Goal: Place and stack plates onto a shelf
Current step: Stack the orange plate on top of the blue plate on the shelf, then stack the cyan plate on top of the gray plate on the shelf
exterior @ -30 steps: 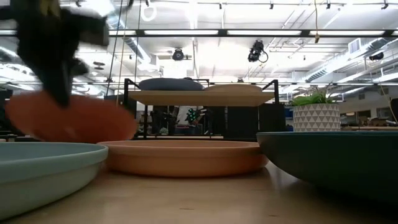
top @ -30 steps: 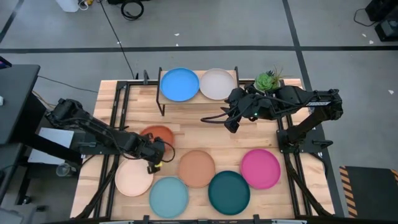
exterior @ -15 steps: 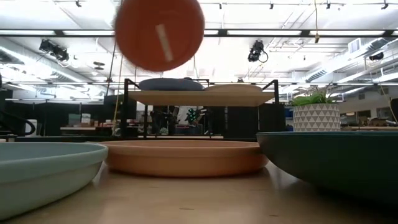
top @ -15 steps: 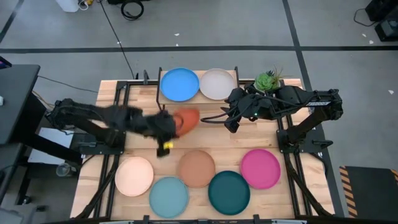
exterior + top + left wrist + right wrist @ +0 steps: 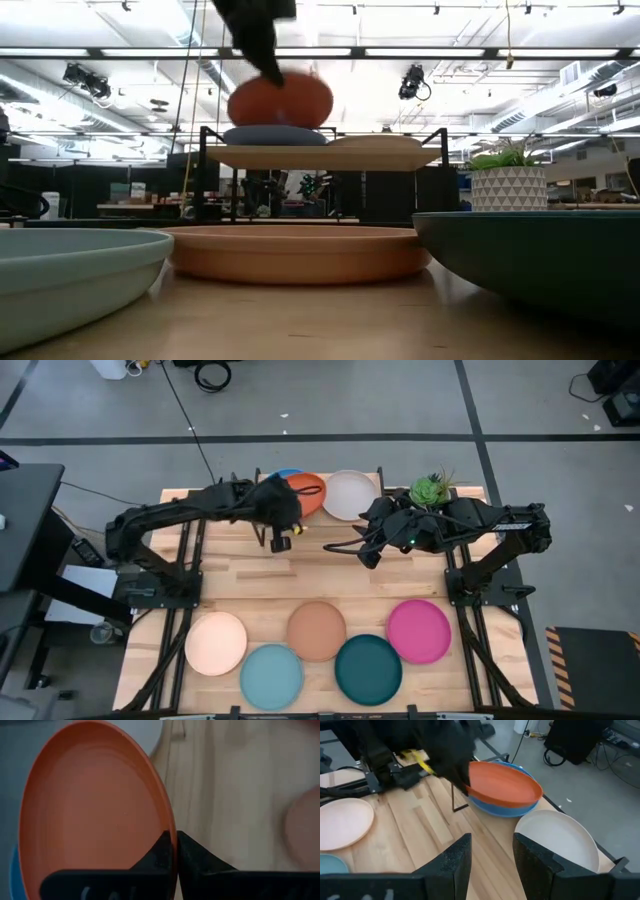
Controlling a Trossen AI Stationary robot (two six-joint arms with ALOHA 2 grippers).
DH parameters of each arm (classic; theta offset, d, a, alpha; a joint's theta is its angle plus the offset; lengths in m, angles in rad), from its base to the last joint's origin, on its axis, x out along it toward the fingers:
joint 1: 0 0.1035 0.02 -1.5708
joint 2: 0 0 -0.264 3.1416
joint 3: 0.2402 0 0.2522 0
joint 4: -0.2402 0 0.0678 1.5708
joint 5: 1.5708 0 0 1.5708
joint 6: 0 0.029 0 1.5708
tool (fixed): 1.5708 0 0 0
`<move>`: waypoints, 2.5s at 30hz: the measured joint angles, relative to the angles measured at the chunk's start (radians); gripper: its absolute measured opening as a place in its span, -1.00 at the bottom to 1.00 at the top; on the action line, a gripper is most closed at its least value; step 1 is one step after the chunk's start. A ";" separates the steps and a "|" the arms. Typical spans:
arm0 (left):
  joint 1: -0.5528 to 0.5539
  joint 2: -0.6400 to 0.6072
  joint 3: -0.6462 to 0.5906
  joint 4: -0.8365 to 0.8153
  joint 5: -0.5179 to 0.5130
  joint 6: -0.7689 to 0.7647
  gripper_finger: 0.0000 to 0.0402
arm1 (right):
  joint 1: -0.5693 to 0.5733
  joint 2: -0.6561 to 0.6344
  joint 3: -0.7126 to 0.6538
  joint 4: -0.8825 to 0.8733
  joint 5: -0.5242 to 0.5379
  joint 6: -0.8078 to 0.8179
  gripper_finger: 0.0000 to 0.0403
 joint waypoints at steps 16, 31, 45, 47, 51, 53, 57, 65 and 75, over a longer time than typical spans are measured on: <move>0.091 0.048 0.000 -0.046 0.008 0.067 -0.26 | -0.002 0.000 0.000 0.000 0.024 0.008 -0.26; -0.387 -0.275 -0.249 -0.097 0.265 -0.410 -0.20 | -0.002 0.000 0.000 -0.013 -0.032 -0.034 -0.26; -0.871 -0.271 -0.707 0.374 0.234 -1.171 -0.29 | -0.002 0.000 0.000 0.002 -0.062 -0.045 -0.26; -0.901 -0.259 -0.716 0.332 0.143 -1.231 -0.29 | -0.002 0.000 0.000 0.009 -0.062 -0.047 -0.26; -0.918 -0.202 -0.713 0.343 0.036 -1.270 -0.29 | -0.002 0.000 0.000 0.048 -0.062 -0.057 -0.26; -0.917 -0.158 -0.715 0.367 0.030 -1.264 -0.29 | -0.002 0.000 0.000 0.067 -0.063 -0.070 -0.26; -0.914 -0.055 -0.715 0.451 0.050 -1.223 -0.29 | -0.002 0.000 0.000 0.072 -0.063 -0.082 -0.26; -0.915 0.063 -0.714 0.523 0.062 -1.237 -0.30 | 0.000 0.000 0.000 0.069 -0.073 -0.082 -0.26; -0.895 0.040 -0.714 0.505 0.119 -1.243 -0.92 | 0.000 0.000 0.000 0.066 -0.103 -0.104 -0.26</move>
